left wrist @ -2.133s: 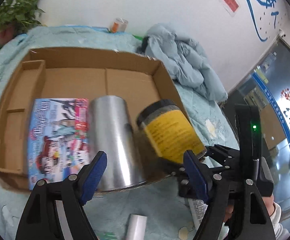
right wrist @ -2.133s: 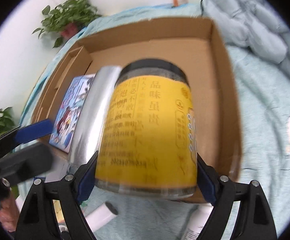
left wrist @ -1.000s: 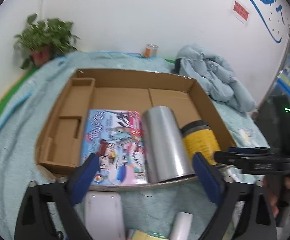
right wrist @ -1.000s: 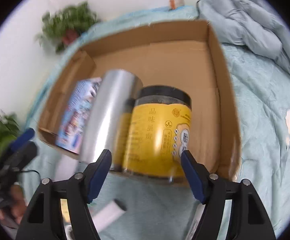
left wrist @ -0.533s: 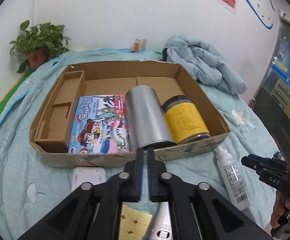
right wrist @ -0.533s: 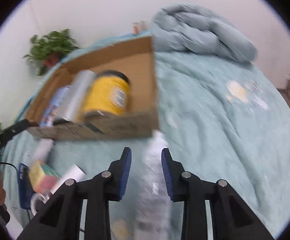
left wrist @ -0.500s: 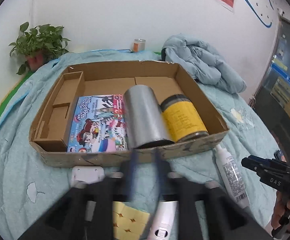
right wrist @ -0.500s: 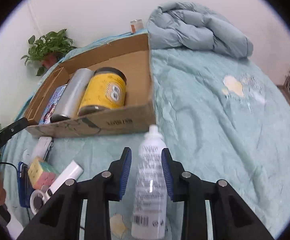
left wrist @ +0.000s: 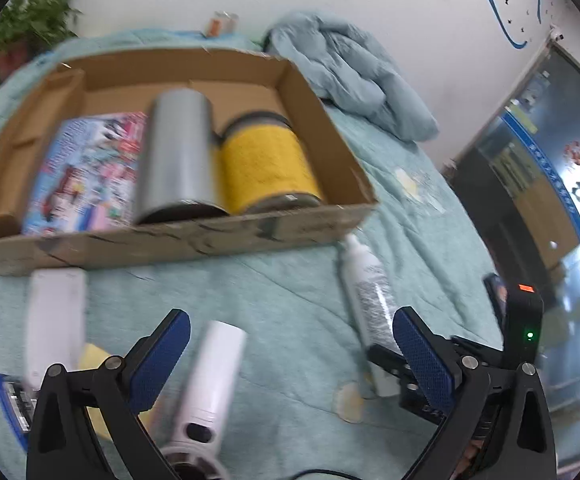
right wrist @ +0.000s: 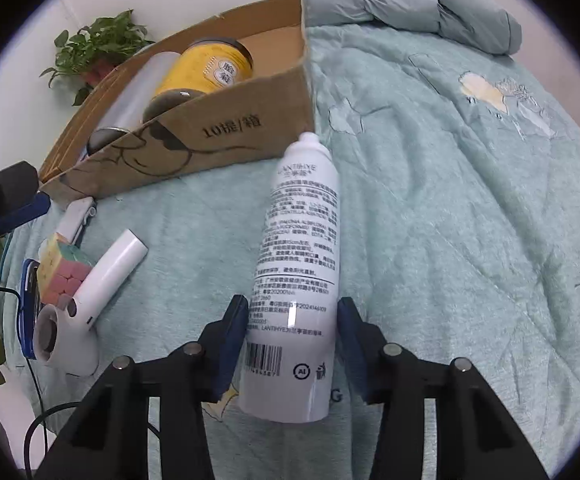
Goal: Organize rigid objects
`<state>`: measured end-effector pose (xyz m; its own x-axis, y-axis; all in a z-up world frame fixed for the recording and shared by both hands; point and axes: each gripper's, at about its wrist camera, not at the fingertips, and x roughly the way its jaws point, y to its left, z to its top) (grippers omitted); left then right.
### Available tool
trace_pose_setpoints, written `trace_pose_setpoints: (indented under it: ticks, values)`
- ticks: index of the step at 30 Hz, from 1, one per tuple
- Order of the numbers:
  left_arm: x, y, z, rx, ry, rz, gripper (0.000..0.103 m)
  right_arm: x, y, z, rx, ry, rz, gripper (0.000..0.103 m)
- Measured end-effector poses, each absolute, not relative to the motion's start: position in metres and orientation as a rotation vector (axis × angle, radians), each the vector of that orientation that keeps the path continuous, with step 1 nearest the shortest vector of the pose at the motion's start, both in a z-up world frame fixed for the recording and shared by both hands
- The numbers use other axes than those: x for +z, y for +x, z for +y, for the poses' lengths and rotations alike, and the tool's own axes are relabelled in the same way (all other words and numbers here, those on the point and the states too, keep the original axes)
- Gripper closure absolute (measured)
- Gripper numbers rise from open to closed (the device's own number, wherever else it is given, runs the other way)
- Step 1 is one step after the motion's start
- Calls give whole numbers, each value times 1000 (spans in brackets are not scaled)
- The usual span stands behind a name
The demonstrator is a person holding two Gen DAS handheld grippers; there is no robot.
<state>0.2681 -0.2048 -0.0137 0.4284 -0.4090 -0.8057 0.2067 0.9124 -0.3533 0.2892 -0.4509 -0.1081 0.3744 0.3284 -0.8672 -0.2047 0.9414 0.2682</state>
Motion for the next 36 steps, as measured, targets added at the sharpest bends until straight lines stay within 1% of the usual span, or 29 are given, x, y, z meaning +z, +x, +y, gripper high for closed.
trace_pose_setpoints:
  ticks: [3, 6, 7, 9, 14, 21, 25, 28, 33, 36]
  values:
    - [-21, 273, -227, -475, -185, 1107, 1, -107, 281, -451, 345, 102, 1132, 59]
    - [-33, 275, -244, -606, -205, 1179, 1, -98, 264, -435, 416, -50, 1115, 59]
    - [-39, 277, -246, -657, -256, 1206, 3, -96, 255, -428, 474, -92, 1102, 58]
    - [-52, 280, -248, -682, -314, 1274, 4, -97, 248, -425, 567, -10, 1128, 58]
    - [-76, 276, -253, -647, -300, 1354, 12, -99, 235, -420, 631, 116, 1137, 56]
    - [-103, 276, -266, -573, -219, 1443, 44, -113, 223, -391, 674, 89, 1198, 55]
    - [-109, 279, -263, -560, -245, 1448, 48, -114, 215, -367, 654, 86, 1188, 54]
    - [-111, 281, -260, -568, -256, 1440, 49, -114, 210, -350, 623, 88, 1182, 57]
    - [-95, 279, -251, -576, -231, 1401, 51, -108, 203, -329, 591, 72, 1146, 58]
    - [-76, 282, -254, -592, -224, 1358, 51, -95, 196, -327, 582, 81, 1076, 58]
